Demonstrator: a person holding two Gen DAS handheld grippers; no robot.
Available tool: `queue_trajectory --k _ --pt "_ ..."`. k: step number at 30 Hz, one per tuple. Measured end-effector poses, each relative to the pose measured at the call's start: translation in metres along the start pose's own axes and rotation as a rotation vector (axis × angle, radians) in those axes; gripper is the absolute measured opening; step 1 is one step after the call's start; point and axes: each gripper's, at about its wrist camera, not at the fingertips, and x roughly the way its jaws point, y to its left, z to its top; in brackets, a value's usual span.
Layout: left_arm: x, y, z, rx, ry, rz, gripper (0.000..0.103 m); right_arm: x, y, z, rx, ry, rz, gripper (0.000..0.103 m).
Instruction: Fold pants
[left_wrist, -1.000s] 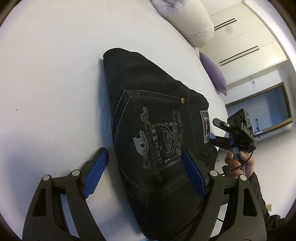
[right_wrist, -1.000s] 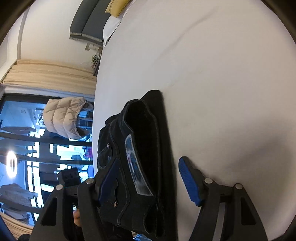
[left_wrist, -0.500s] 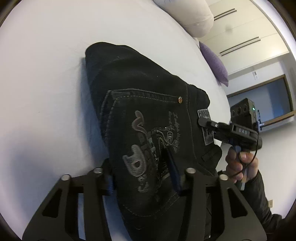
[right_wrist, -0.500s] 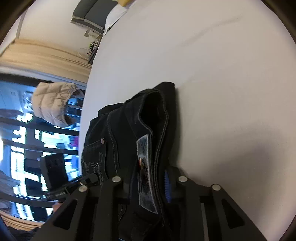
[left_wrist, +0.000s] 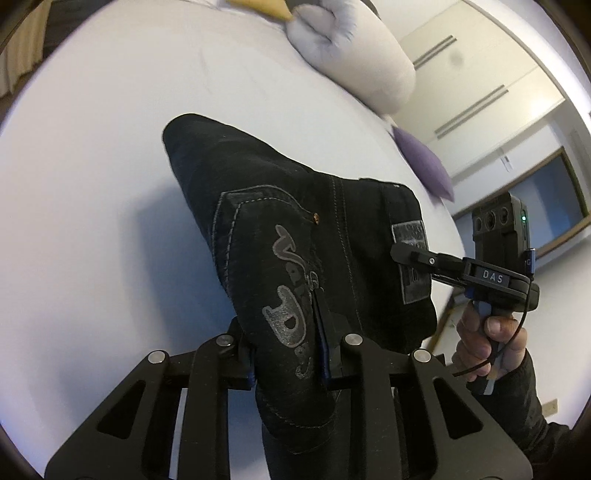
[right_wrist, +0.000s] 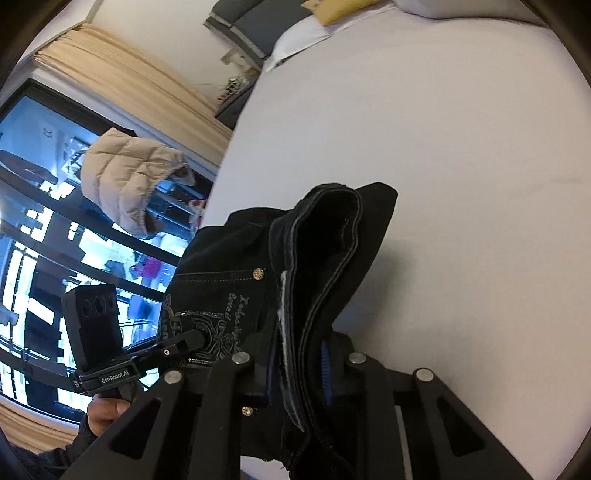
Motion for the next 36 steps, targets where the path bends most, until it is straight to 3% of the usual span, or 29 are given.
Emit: queue_trajectory --k 5,9,16,19,20,23,26,29,31,34,36 --pt "-0.011 0.026 0.023 0.000 -0.039 0.082 0.021 0.050 0.022 0.044 0.019 0.008 0.063 0.021" --pt "-0.008 0.055 0.050 -0.015 -0.032 0.120 0.021 0.086 0.036 0.072 0.018 0.019 0.065 0.021" --pt "0.030 0.102 0.050 -0.037 0.042 0.160 0.023 0.128 -0.004 0.065 0.144 0.065 0.048 0.021" --pt "0.037 0.115 0.043 -0.065 0.034 0.158 0.047 0.131 -0.027 0.059 0.219 0.056 0.092 0.027" --pt "0.041 0.123 0.041 -0.080 0.033 0.163 0.054 0.136 -0.035 0.057 0.235 0.061 0.074 0.037" --pt "0.041 0.140 0.034 -0.119 -0.002 0.092 0.055 0.143 -0.051 0.052 0.294 0.047 0.135 0.043" --pt "0.035 0.131 0.031 -0.105 -0.014 0.122 0.055 0.135 -0.054 0.047 0.323 0.008 0.157 0.050" --pt "0.025 0.123 0.029 -0.075 -0.024 0.179 0.056 0.116 -0.048 0.042 0.320 -0.038 0.087 0.057" --pt "0.004 0.110 0.023 -0.044 -0.091 0.198 0.057 0.092 -0.040 0.038 0.284 -0.089 0.038 0.057" --pt "-0.032 0.082 0.008 0.038 -0.219 0.281 0.076 0.048 -0.016 0.027 0.180 -0.191 -0.021 0.057" --pt "-0.052 0.042 -0.005 0.130 -0.330 0.366 0.090 0.017 0.010 0.017 0.090 -0.277 -0.072 0.061"
